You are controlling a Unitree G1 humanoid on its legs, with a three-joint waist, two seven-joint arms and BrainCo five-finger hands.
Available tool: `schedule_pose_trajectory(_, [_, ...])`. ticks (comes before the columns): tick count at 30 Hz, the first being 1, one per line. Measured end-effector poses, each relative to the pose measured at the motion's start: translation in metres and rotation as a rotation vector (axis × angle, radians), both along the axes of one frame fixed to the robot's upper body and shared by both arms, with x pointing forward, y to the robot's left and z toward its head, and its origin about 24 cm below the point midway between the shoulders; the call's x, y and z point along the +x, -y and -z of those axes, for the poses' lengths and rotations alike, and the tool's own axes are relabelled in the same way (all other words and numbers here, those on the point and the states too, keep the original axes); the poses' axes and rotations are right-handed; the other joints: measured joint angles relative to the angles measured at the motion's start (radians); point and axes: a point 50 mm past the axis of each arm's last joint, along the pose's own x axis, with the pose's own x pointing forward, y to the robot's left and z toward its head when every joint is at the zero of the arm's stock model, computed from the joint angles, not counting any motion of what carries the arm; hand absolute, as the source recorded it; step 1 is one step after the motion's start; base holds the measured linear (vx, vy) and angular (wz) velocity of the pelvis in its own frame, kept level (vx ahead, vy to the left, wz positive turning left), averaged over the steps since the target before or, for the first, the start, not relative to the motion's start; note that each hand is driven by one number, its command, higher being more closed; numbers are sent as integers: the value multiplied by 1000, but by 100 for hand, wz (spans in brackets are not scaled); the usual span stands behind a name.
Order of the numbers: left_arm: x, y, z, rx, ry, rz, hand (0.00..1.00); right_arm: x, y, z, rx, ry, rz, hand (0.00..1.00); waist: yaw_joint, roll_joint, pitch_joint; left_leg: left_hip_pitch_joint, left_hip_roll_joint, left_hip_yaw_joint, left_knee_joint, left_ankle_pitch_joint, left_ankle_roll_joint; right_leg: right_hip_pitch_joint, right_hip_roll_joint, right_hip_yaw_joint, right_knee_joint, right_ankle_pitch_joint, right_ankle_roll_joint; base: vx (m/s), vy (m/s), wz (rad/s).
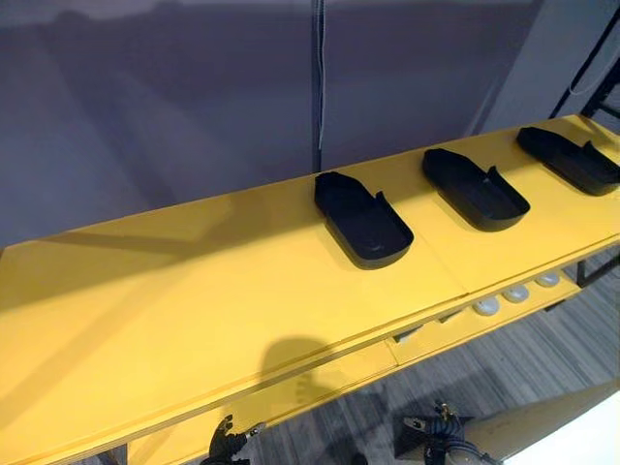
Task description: Walk over and take plastic housings, then place them on the shelf
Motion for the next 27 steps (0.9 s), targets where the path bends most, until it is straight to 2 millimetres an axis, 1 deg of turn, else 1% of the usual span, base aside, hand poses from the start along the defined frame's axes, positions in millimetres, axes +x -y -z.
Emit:
schedule_pose_trajectory(1, [0, 0, 0, 1, 2, 1, 0, 2, 0, -1, -1, 6, -4, 0, 3, 1, 1, -9, 2, 24, 20, -10, 2, -25, 1, 24, 18, 1, 1, -87, 30, -33])
schedule_pose_trajectory(3, [2, 0, -1, 2, 7, 2, 0, 4, 0, -2, -3, 16, -6, 0, 1, 0, 3, -21, 2, 36, 36, -17, 6, -40, 1, 39, 27, 3, 4, -76, 32, -34])
schedule_pose_trajectory(4, [4, -1, -2, 4, 15, 2, 0, 9, -1, -4, -5, 31, -9, 0, 3, -3, 6, -34, 3, 56, 51, -22, 9, -58, 2, 60, 35, 10, 7, -74, 47, -46])
schedule_pose_trajectory(5, [9, -1, -3, 4, 26, 3, 0, 14, -1, -7, -8, 50, -11, 0, 7, -5, 19, -39, 4, 75, 60, -25, 11, -69, 2, 77, 37, 20, 11, -106, 69, -66])
schedule_pose_trajectory(6, [16, -1, -5, 5, 43, 8, 0, 24, -3, -12, -13, 87, -17, 0, 9, -9, 34, -60, 4, 102, 76, -28, 16, -91, 2, 101, 49, 30, 16, -123, 71, -64])
schedule_pose_trajectory(7, [25, 1, -8, 4, 66, 15, 0, 32, -4, -17, -21, 113, -32, 0, 6, -15, 41, -94, 4, 120, 104, -35, 26, -122, 1, 122, 51, 46, 22, -120, 63, -54])
schedule_pose_trajectory(10, [43, 4, -15, 1, 116, 27, 0, 39, -5, -22, -32, 149, -42, 0, 3, -20, 58, -143, 15, 143, 179, -60, 43, -143, -4, 131, 47, 69, 32, -123, 64, -28])
schedule_pose_trajectory(11, [49, 7, -20, -3, 152, 28, 0, 42, -6, -25, -39, 159, -59, 0, 11, -11, 58, -161, 33, 171, 181, -59, 56, -169, 1, 120, 91, 48, 48, -138, 46, -38])
schedule_pose_trajectory(12, [56, 6, -24, 0, 182, 31, 0, 45, -8, -26, -38, 166, -63, 0, 19, -9, 59, -168, 45, 187, 186, -55, 57, -223, -9, 34, 303, -64, 19, -129, 39, -38])
schedule_pose_trajectory(13, [59, 7, -26, -1, 197, 34, 0, 45, -8, -25, -39, 164, -66, 0, 17, -9, 58, -167, 48, 188, 191, -54, 57, -229, -20, -7, 396, -120, 22, -62, -20, -29])
schedule_pose_trajectory(14, [61, 10, -28, -8, 205, 32, 0, 45, -10, -25, -42, 157, -90, 0, 26, -14, 48, -161, 54, 207, 203, -52, 55, -201, -59, -82, 523, -203, 41, 3, -28, -37])
schedule_pose_trajectory(15, [60, 9, -28, -8, 208, 26, 0, 48, -14, -25, -44, 160, -115, 0, 41, -19, 43, -156, 58, 234, 211, -51, 53, -168, -87, -119, 532, -226, 49, 26, -51, -56])
schedule_pose_trajectory(16, [60, 8, -28, -7, 206, 22, 0, 52, -17, -26, -46, 163, -139, 0, 50, -25, 39, -156, 59, 252, 218, -50, 51, -149, -110, -142, 505, -232, 59, -16, -102, -90])
schedule_pose_trajectory(17, [58, 5, -27, -3, 202, 15, 0, 62, -26, -28, -44, 172, -197, 0, 59, -41, 26, -174, 58, 292, 235, -49, 47, -121, -126, -153, 395, -240, 64, -57, -138, -108])
schedule_pose_trajectory(18, [58, 8, -26, -13, 192, 15, 0, 74, -32, -34, -45, 204, -242, 0, 62, -26, 20, -192, 62, 295, 235, -50, 42, -114, -101, -149, 309, -223, 41, -120, -187, -98])
schedule_pose_trajectory(19, [57, 12, -24, -24, 185, 18, 0, 76, -34, -35, -43, 210, -247, 0, 57, -17, 14, -203, 69, 287, 233, -45, 39, -109, -83, -140, 283, -198, 36, -98, -126, -67])
schedule_pose_trajectory(20, [56, 19, -23, -40, 180, 34, 0, 78, -37, -36, -37, 213, -250, 0, 57, -7, 8, -198, 77, 277, 226, -35, 24, -100, -71, -122, 256, -181, 32, -103, -97, -38])
schedule_pose_trajectory(22, [55, 32, -21, -65, 172, 79, 0, 70, -40, -31, -29, 187, -255, 0, 54, -13, -1, -163, 80, 280, 199, -24, 9, -101, -59, -89, 253, -174, 27, -91, -41, -43])
schedule_pose_trajectory(24, [54, 35, -20, -72, 164, 95, 0, 63, -37, -27, -31, 167, -236, 0, 49, -11, -8, -157, 83, 303, 195, -23, 7, -117, -52, -64, 250, -159, 29, -90, 8, -59])
schedule_pose_trajectory(25, [53, 35, -20, -71, 161, 94, 0, 60, -36, -24, -34, 150, -231, 0, 46, -13, -7, -155, 93, 343, 194, -23, 8, -139, -49, -59, 240, -132, 29, -127, 50, -106])
schedule_pose_trajectory(26, [52, 35, -19, -72, 156, 90, 0, 61, -37, -24, -32, 149, -231, 0, 50, -14, -10, -155, 111, 394, 187, -22, 9, -156, -60, -127, 226, -114, 1, -124, 38, -108])
schedule_pose_trajectory(27, [52, 34, -19, -71, 154, 87, 0, 61, -37, -24, -33, 151, -232, 0, 51, -10, -8, -151, 116, 423, 180, -22, 10, -167, -82, -211, 264, -136, -27, -133, 50, -124])
